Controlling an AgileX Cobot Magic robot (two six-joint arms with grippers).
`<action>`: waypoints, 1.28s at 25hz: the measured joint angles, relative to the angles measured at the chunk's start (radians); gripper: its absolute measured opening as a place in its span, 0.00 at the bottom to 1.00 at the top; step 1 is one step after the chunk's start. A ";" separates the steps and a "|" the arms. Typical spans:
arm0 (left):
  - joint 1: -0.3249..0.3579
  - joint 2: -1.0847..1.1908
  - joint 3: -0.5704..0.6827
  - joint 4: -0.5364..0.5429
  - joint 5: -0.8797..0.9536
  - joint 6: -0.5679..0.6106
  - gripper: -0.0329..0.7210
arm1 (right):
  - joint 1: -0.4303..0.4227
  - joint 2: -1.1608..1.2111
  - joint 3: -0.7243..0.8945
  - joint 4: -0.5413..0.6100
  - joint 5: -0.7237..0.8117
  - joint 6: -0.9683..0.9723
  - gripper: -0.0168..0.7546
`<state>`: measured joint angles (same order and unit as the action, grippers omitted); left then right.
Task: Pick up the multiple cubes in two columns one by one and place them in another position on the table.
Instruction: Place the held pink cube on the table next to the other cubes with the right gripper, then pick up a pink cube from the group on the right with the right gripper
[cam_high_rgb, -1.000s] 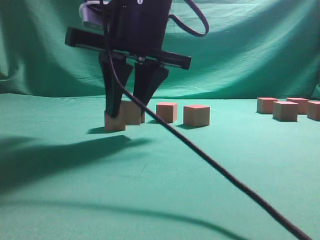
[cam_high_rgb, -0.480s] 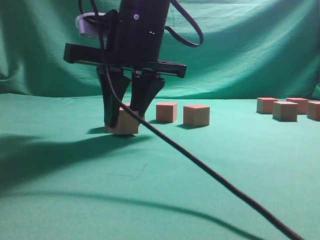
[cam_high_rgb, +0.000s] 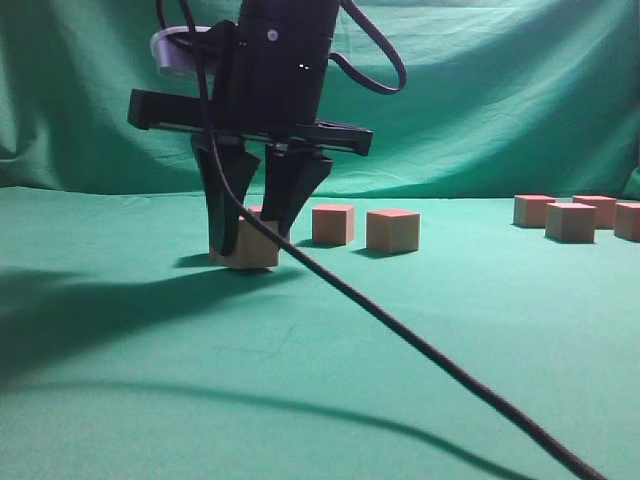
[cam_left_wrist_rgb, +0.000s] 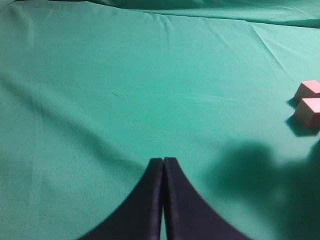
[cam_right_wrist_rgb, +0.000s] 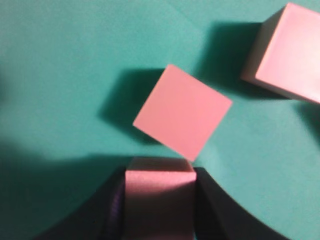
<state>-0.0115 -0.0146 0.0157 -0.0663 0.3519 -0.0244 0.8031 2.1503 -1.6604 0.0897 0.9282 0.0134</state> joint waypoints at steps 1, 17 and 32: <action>0.000 0.000 0.000 0.000 0.000 0.000 0.04 | 0.000 0.000 0.000 -0.002 -0.002 0.000 0.37; 0.000 0.000 0.000 0.000 0.000 0.000 0.04 | 0.000 -0.017 -0.348 -0.022 0.298 0.000 0.76; 0.000 0.000 0.000 0.000 0.000 0.000 0.04 | -0.201 -0.517 -0.066 -0.203 0.321 0.025 0.75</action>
<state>-0.0115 -0.0146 0.0157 -0.0663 0.3519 -0.0244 0.6020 1.6336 -1.7269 -0.1137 1.2488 0.0386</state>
